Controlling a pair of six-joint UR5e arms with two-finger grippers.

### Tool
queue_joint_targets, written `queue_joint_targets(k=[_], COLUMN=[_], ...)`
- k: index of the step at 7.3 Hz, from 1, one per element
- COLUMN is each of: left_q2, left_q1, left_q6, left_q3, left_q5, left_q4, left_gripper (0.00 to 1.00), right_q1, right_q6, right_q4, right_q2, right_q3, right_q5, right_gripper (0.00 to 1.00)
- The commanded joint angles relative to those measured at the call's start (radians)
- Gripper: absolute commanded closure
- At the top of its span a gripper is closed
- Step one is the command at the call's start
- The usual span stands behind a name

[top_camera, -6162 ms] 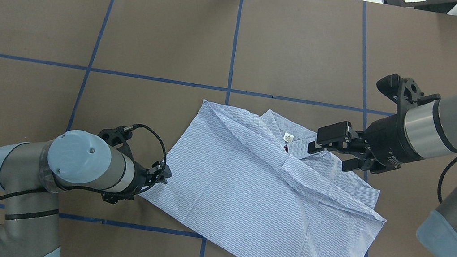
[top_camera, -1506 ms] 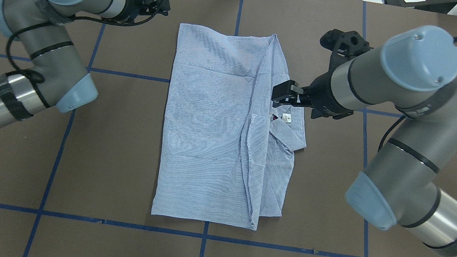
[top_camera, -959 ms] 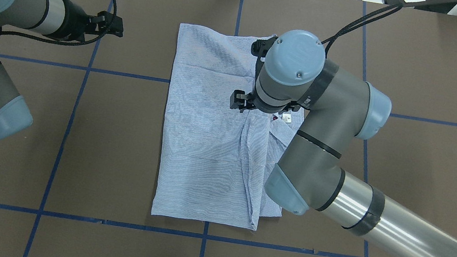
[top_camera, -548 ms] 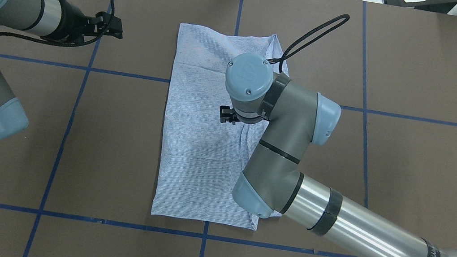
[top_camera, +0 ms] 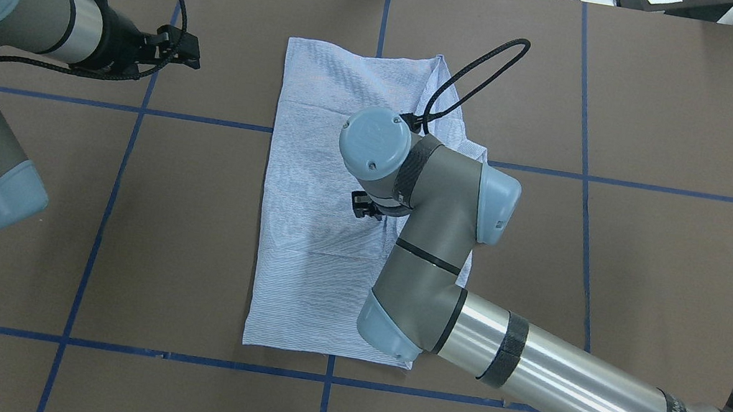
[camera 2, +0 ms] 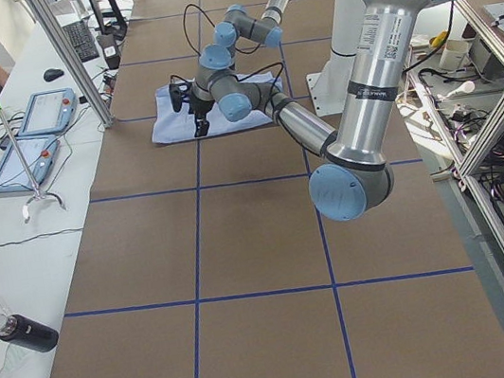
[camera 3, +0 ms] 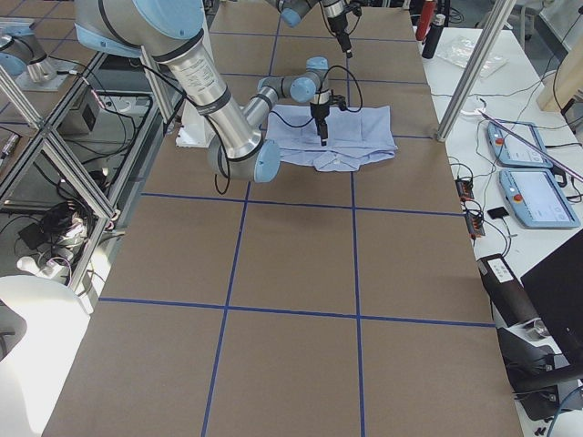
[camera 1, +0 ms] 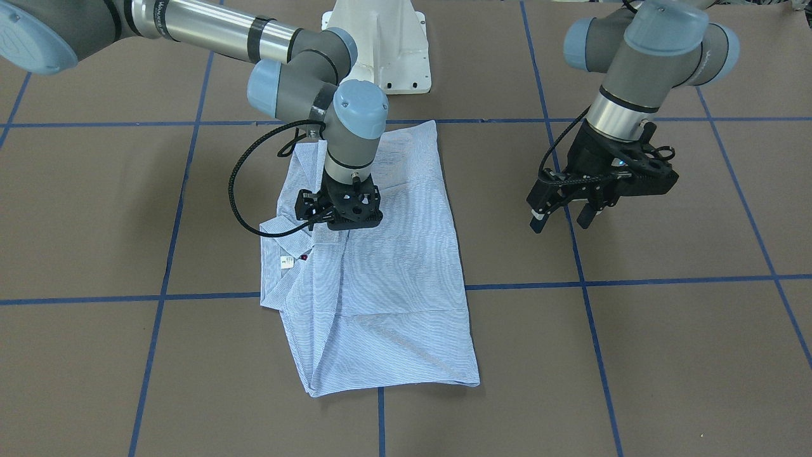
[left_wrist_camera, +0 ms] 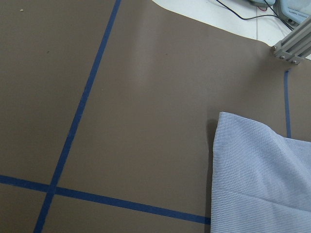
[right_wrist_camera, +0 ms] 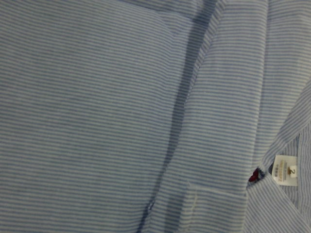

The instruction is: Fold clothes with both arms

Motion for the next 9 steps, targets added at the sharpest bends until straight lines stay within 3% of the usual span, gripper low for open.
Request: queue_joint_targets(k=[1, 6, 9], left_q2=[0.001, 0.001, -0.006], left_q1=[0.0, 0.0, 0.002], left_q6=[0.001, 0.001, -0.026], left_q3=[0.001, -0.003, -0.011], left_q5=[-0.005, -0.007, -0.036], left_q4=[-0.002, 0.0, 0.0], left_gripper=[0.0, 0.0, 0.0], right_q1=[-0.001, 0.013, 0.062], right_q6=[-0.035, -0.055, -0.121], right_q4=[-0.031, -0.04, -0.155], right_q2=[0.002, -0.001, -0.039], right_q3=[-0.005, -0.008, 0.072], right_q5=[-0.015, -0.014, -0.009], right_gripper=[0.0, 0.0, 0.0])
